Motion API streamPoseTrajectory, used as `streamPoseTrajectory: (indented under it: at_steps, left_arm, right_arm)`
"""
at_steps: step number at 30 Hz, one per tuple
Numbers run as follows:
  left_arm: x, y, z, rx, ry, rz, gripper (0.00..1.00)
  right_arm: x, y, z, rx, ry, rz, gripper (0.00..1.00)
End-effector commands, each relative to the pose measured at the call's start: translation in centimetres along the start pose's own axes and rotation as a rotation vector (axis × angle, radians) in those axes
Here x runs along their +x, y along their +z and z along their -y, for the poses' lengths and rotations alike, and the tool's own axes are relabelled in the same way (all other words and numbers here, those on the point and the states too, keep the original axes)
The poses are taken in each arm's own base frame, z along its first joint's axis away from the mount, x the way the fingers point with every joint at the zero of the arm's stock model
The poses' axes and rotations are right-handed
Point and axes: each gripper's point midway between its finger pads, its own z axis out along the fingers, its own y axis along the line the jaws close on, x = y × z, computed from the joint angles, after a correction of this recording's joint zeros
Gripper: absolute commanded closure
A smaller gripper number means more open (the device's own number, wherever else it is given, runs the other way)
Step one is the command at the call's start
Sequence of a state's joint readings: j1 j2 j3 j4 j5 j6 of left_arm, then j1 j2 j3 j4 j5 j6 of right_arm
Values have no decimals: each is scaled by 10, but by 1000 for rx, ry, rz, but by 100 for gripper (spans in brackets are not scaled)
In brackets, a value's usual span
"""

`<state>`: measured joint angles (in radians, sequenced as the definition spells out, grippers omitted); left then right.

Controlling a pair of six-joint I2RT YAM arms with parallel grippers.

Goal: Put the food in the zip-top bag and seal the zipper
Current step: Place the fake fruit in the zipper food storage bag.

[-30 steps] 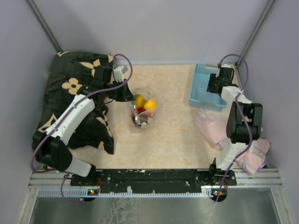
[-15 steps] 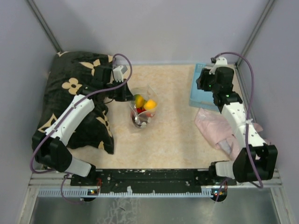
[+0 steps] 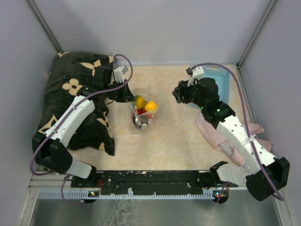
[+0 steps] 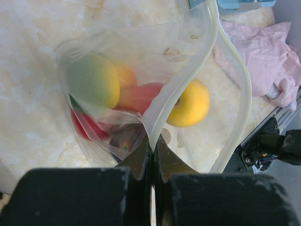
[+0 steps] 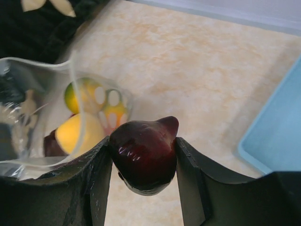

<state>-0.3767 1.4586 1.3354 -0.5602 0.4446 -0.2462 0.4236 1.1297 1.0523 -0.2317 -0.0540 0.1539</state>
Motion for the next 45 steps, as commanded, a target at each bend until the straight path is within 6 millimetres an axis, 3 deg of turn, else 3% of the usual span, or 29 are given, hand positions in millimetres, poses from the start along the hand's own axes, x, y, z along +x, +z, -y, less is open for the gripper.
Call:
streamPoseTrajectory:
  at_steps: [1, 4, 7, 19, 24, 30, 35, 40, 45]
  left_arm:
    - [-9, -8, 5, 9, 24, 43, 100]
    - [-9, -7, 6, 14, 23, 41, 100]
    - [-9, -8, 6, 15, 23, 42, 100]
    - [-9, -8, 8, 23, 23, 41, 100]
    - [-9, -9, 8, 24, 25, 44, 100]
    - [-8, -8, 10, 39, 19, 38, 100]
    - [-9, -9, 11, 37, 22, 42, 100]
    - [-8, -9, 11, 41, 19, 37, 100]
    - [-9, -10, 11, 40, 22, 42, 100]
  right_arm:
    - [-20, -8, -56, -140, -23, 64, 63]
    - [-22, -7, -89, -213, -56, 57, 64]
    - [-25, -4, -110, -251, -84, 62, 63]
    - [-16, 40, -163, -347, -131, 12, 62]
    - [-6, 64, -163, -310, -154, -37, 59]
    - [-2, 74, -163, -295, -159, -43, 37]
    - [-6, 76, -165, -300, -165, -33, 26]
    - [-13, 67, -163, -301, -159, -14, 27]
    - [-11, 52, -140, -199, -165, -43, 31]
